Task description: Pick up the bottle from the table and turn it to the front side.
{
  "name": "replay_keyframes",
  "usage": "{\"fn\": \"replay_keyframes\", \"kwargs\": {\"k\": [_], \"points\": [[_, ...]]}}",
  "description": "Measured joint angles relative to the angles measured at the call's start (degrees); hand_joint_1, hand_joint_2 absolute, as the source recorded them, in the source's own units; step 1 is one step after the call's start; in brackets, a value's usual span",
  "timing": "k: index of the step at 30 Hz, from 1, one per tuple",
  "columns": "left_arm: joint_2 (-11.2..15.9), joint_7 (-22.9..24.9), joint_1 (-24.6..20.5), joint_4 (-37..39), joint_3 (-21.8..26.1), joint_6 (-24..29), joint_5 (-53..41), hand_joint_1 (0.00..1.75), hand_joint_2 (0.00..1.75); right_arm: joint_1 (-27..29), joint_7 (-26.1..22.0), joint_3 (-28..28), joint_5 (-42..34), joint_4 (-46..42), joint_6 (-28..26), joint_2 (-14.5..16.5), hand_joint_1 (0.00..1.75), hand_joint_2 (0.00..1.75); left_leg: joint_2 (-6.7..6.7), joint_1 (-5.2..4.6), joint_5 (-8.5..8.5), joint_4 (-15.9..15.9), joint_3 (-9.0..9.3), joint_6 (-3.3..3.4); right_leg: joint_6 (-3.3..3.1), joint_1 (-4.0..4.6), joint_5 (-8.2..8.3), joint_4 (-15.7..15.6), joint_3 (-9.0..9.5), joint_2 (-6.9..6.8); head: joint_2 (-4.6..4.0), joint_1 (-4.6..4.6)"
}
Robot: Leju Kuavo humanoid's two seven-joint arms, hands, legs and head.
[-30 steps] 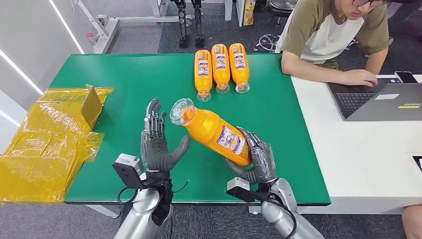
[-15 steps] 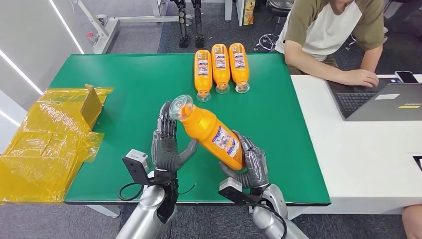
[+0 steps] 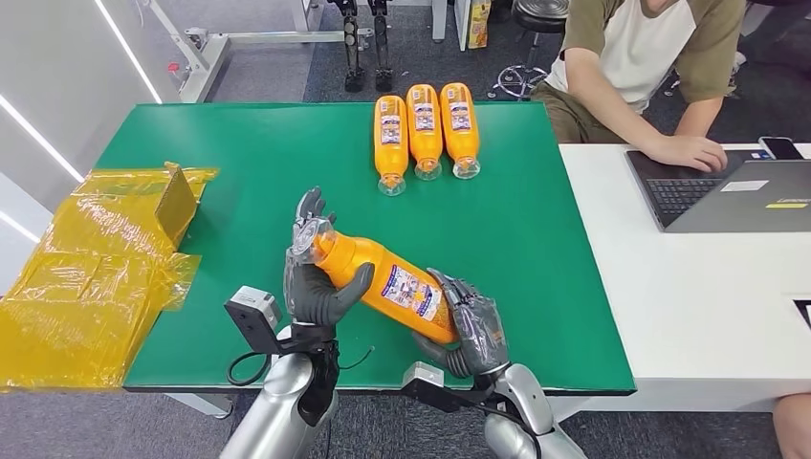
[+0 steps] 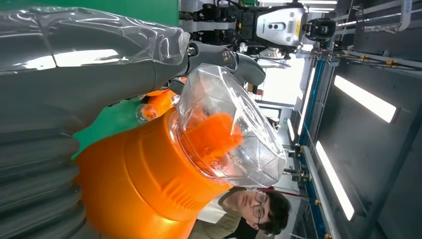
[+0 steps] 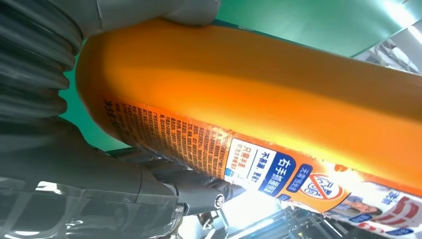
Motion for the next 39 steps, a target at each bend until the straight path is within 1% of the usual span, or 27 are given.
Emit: {"fn": "replay_keyframes", "kwargs": {"k": [6, 7, 8, 10, 11, 12, 17, 21, 22, 25, 26, 27, 31, 34, 37, 39], "points": [[0.0, 0.0, 0.1, 0.0, 0.6, -1.5, -1.1, 0.00, 1.75, 2.1, 2.2, -0.5, 3.6, -3.1, 1.6, -0.6, 1.75, 1.75, 0.01, 0.00, -0.01, 0.0, -0.01, 0.00, 0.00, 0.00, 0.00, 0.0, -0.02, 0.01, -0.01, 0.01], [0.0, 0.0, 0.1, 0.0, 0.6, -1.7, -1.5, 0.24, 1.75, 2.4, 2.5, -0.7, 4.1, -3.6, 2.0, -0.6, 1.75, 1.75, 0.01, 0.00, -0.01, 0.0, -0.02, 0.00, 0.00, 0.00, 0.00, 0.0, -0.02, 0.01, -0.01, 0.01], [0.0, 0.0, 0.1, 0.0, 0.6, -2.0, -1.8, 0.58, 1.75, 2.6, 2.7, -0.8, 4.6, -4.0, 2.4, -0.6, 1.75, 1.75, 0.01, 0.00, -0.01, 0.0, -0.02, 0.00, 0.00, 0.00, 0.00, 0.0, -0.03, 0.01, -0.01, 0.01], [0.0, 0.0, 0.2, 0.0, 0.6, -2.4, -2.6, 1.44, 1.75, 3.1, 3.3, -1.1, 5.6, -4.7, 3.1, -0.7, 1.75, 1.75, 0.01, 0.00, -0.01, 0.0, -0.02, 0.00, 0.00, 0.00, 0.00, 0.0, -0.03, 0.01, 0.00, 0.01], [0.0, 0.0, 0.2, 0.0, 0.6, -2.7, -2.9, 1.64, 1.75, 3.4, 3.6, -1.3, 6.2, -5.2, 3.6, -0.7, 1.75, 1.75, 0.01, 0.00, -0.01, 0.0, -0.02, 0.00, 0.00, 0.00, 0.00, 0.0, -0.03, 0.01, 0.00, 0.01], [0.0, 0.0, 0.3, 0.0, 0.6, -2.9, -3.2, 1.74, 1.75, 3.6, 3.9, -1.4, 6.7, -5.6, 4.1, -0.7, 1.75, 1.75, 0.01, 0.00, -0.01, 0.0, -0.02, 0.00, 0.00, 0.00, 0.00, 0.0, -0.02, 0.01, 0.00, 0.01], [0.0, 0.0, 0.3, -0.1, 0.6, -3.5, -3.9, 1.75, 1.75, 5.3, 5.8, -2.3, 9.3, -7.5, 6.2, -0.7, 1.75, 1.75, 0.01, 0.00, 0.00, 0.0, -0.02, 0.00, 0.00, 0.00, 0.00, 0.0, -0.02, 0.00, 0.00, 0.00], [0.0, 0.0, 0.3, -0.2, 0.6, -3.8, -4.5, 1.75, 1.75, 6.6, 6.2, -3.2, 10.5, -8.7, 7.2, -0.7, 1.74, 1.75, 0.01, 0.00, -0.01, 0.0, -0.03, 0.00, 0.00, 0.00, 0.00, 0.0, -0.02, 0.00, 0.00, 0.01], [0.0, 0.0, 0.3, -0.3, 0.6, -3.9, -4.6, 1.75, 1.75, 6.9, 6.2, -3.4, 11.0, -9.0, 7.3, -0.7, 1.43, 1.75, 0.01, 0.00, -0.01, 0.0, -0.03, 0.00, 0.00, 0.00, 0.00, 0.0, -0.02, 0.00, 0.00, 0.00], [0.0, 0.0, 0.4, -0.4, 0.8, -4.2, -5.1, 1.75, 1.75, 7.8, 6.6, -3.9, 12.7, -9.6, 7.2, -0.6, 0.23, 1.75, 0.00, 0.00, -0.01, 0.0, -0.04, 0.01, 0.00, 0.00, 0.00, 0.0, -0.02, 0.00, 0.00, 0.00], [0.0, 0.0, 0.4, -0.4, 0.8, -4.2, -5.3, 1.75, 1.75, 8.0, 6.8, -4.0, 13.2, -9.7, 7.1, -0.6, 0.14, 1.75, 0.00, 0.00, -0.01, 0.0, -0.04, 0.01, 0.00, 0.00, 0.00, 0.0, -0.02, 0.00, 0.00, 0.01], [0.0, 0.0, 0.4, -0.5, 0.8, -4.3, -5.5, 1.75, 1.75, 8.2, 7.0, -4.1, 13.6, -9.8, 6.9, -0.6, 0.14, 1.75, 0.00, 0.00, -0.01, 0.0, -0.04, 0.01, 0.00, 0.00, 0.00, 0.0, -0.02, 0.00, 0.00, 0.00], [0.0, 0.1, 0.4, -0.6, 0.8, -4.3, -6.1, 1.75, 1.75, 9.0, 6.7, -4.0, 15.1, -10.2, 6.6, -0.4, 0.00, 1.75, 0.00, 0.00, -0.01, 0.0, -0.04, 0.01, 0.00, 0.00, 0.00, 0.0, -0.02, 0.00, 0.00, 0.01], [-0.1, 0.5, 0.4, -0.6, 0.8, -4.1, -6.9, 1.75, 1.75, 9.4, 6.4, -3.7, 15.5, -10.4, 5.2, 0.0, 0.00, 1.75, 0.00, 0.00, -0.01, 0.0, -0.04, 0.01, 0.00, 0.00, 0.00, 0.0, -0.02, 0.00, -0.01, 0.01], [0.0, 1.5, 0.4, -0.6, 0.8, -2.6, -8.5, 1.75, 1.75, 9.5, 5.3, -3.6, 14.8, -10.5, 0.5, 0.8, 0.00, 1.75, 0.01, 0.00, -0.01, 0.0, -0.04, 0.01, 0.00, 0.00, 0.00, 0.0, -0.02, 0.01, 0.00, 0.00], [0.0, 2.6, 0.3, -0.7, 0.8, -0.4, -10.0, 1.75, 1.75, 9.3, 3.9, -3.5, 12.8, -10.4, -3.2, 1.6, 0.00, 1.75, 0.01, 0.01, 0.00, 0.0, -0.04, 0.01, 0.00, 0.00, 0.00, 0.0, -0.02, 0.00, 0.00, 0.00]]}}
